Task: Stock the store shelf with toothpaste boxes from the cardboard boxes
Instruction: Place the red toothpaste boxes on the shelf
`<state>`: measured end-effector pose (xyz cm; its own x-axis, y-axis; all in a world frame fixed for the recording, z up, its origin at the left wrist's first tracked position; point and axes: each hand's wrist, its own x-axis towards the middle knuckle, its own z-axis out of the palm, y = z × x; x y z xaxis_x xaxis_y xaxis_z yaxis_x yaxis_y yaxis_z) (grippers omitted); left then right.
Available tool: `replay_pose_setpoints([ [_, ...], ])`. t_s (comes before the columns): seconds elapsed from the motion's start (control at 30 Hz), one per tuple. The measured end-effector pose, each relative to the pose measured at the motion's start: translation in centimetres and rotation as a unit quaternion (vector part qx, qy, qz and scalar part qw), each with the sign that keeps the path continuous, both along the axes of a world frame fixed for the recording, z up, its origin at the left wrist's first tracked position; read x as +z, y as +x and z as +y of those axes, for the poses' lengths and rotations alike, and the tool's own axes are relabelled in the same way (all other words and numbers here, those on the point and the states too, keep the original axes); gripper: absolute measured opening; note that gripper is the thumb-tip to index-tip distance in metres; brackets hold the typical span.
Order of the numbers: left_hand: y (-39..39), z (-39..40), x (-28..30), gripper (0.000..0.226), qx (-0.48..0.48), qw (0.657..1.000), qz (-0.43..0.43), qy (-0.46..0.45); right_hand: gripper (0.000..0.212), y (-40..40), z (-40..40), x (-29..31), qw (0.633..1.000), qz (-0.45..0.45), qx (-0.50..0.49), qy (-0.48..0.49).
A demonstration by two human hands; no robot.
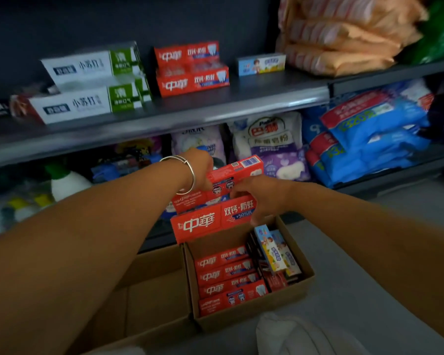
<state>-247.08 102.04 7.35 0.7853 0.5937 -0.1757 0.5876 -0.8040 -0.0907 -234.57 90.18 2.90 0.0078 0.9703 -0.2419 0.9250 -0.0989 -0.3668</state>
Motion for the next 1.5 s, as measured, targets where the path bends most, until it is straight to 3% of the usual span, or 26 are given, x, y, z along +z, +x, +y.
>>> replay_pose_setpoints([
  [0.1, -0.1, -0.3, 2.3, 0.034, -0.002, 1.0, -0.008, 0.008, 0.069, -0.3, -0.5, 2.2, 1.0, 0.008, 0.001, 0.003],
  [0.43, -1.0, -0.3, 7.8, 0.036, 0.002, 0.999, -0.046, 0.023, 0.05, 0.1, -0.5, 6.7, 1.0, 0.022, -0.006, 0.022],
  [0.8, -0.6, 0.7, 12.1, 0.028, -0.014, 0.994, -0.092, 0.051, 0.051, 0.8, 1.0, 11.4, 0.993, 0.0, -0.03, 0.11],
  [1.0, 0.0, 2.1, 13.3, 0.027, -0.006, 0.992, -0.112, 0.058, 0.05, 2.2, 2.3, 13.3, 0.985, -0.006, -0.049, 0.166],
  [1.5, 2.7, 6.9, 14.1, 0.043, 0.02, 0.981, -0.176, 0.081, 0.051, 5.5, 7.5, 14.5, 0.981, 0.001, -0.077, 0.179],
])
